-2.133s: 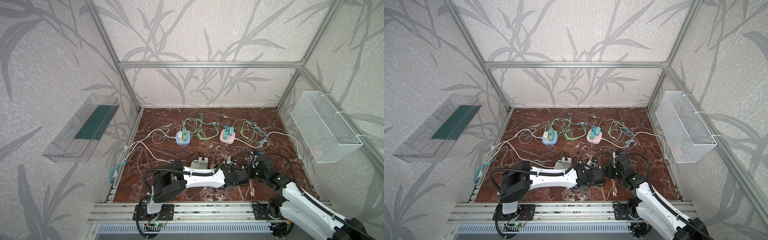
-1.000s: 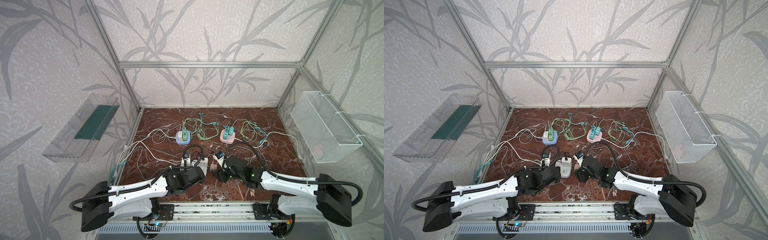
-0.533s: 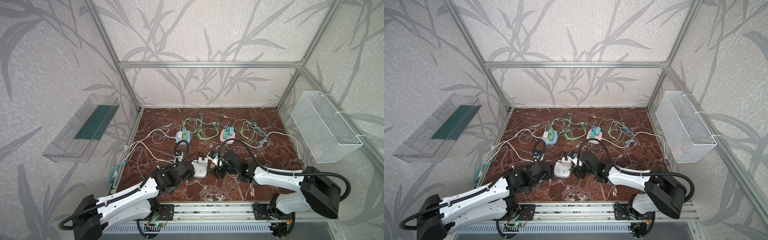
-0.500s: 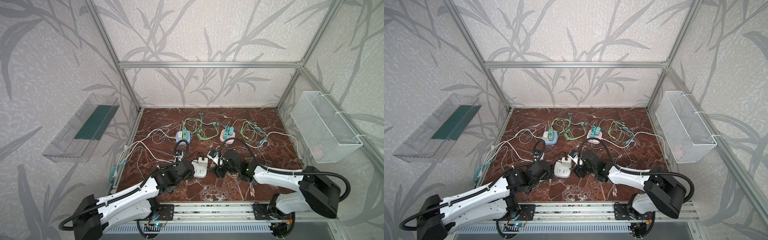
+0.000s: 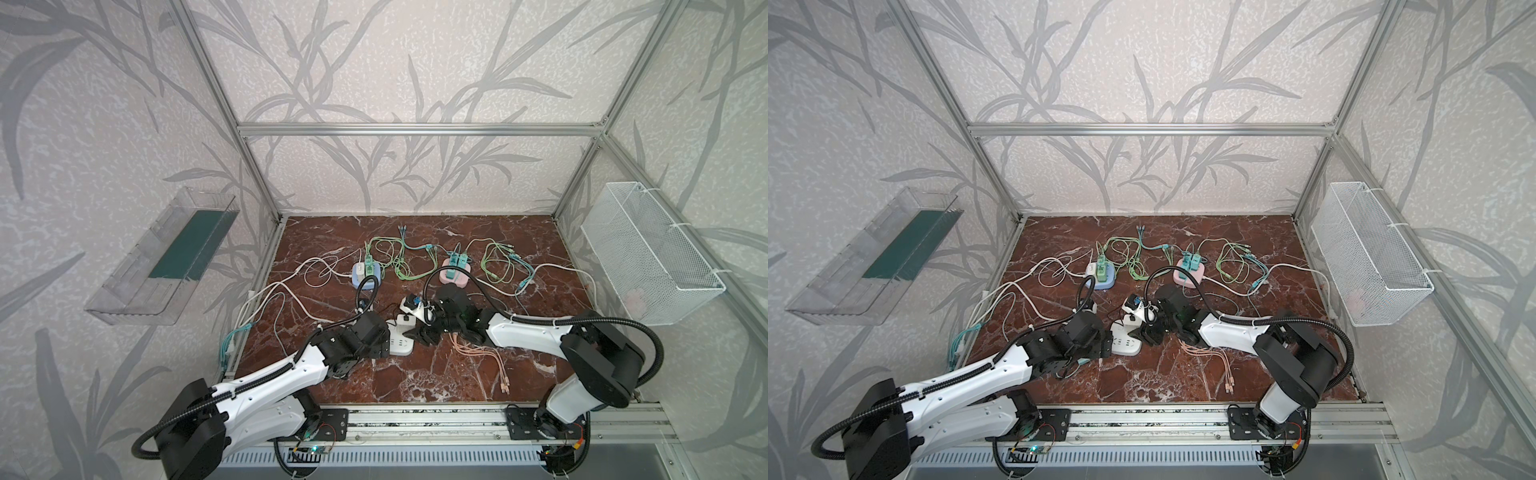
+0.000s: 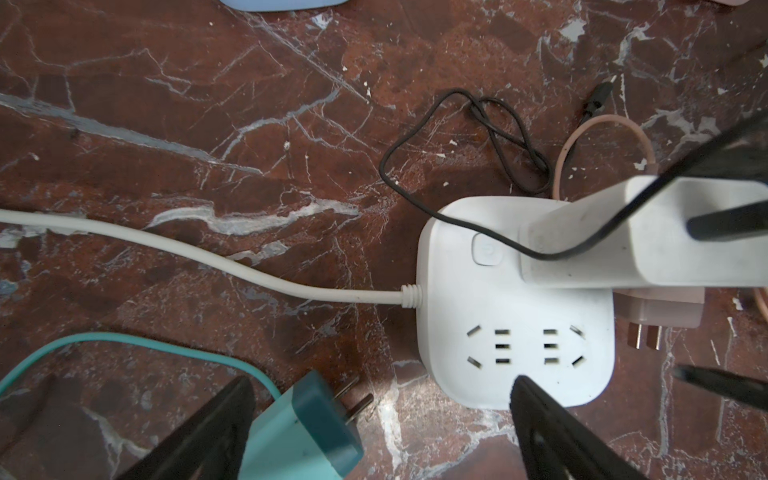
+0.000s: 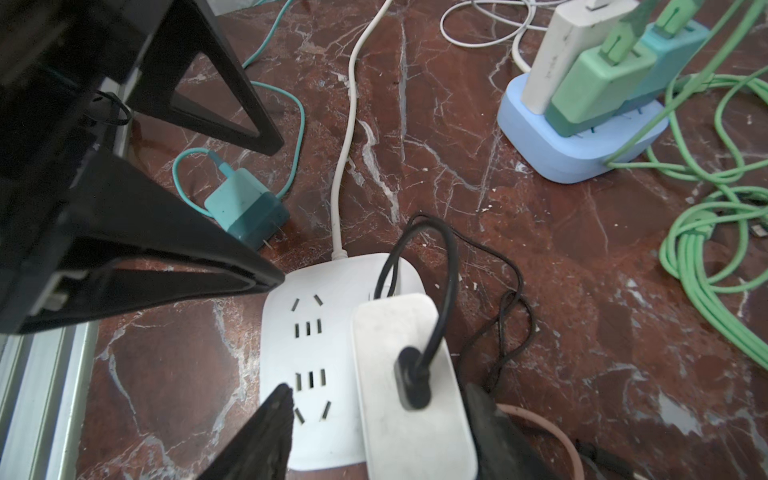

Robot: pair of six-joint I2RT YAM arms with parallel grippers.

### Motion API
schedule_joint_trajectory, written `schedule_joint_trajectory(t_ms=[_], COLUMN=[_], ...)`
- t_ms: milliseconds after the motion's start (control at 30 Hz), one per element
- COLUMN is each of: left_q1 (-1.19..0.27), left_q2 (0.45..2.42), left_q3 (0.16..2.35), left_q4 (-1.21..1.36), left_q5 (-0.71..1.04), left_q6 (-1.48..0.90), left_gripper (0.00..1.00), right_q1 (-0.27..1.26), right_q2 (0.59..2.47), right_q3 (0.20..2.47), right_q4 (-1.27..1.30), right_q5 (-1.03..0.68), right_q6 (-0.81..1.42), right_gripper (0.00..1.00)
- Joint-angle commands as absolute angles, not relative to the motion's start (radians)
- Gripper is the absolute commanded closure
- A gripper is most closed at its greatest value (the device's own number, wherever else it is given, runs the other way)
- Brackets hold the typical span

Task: Pull the plug off the socket

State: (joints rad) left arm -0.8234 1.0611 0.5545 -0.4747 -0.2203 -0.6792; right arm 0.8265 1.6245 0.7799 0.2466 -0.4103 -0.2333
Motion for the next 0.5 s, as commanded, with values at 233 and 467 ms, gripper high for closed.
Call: schedule_joint_trajectory(t_ms=[233,467], left_q1=[-0.791,-0.756], left_q2=[1.163,1.202], left_q3=[0.58,0.578], left_q4=[-0.39,-0.336], left_q5=[-0.116,-0.057], left_q6=[-0.59,-0.578], left_gripper=[0.15,0.22], right_q1=[0.825,0.816], right_q2=[1.701,1.701], right_q3=[0.854,0.867], right_q4=[0.194,0.178], right_q5=[-0.453,-0.453], right_q6=[-0.286,-0.295], right_gripper=[0.45,0.55])
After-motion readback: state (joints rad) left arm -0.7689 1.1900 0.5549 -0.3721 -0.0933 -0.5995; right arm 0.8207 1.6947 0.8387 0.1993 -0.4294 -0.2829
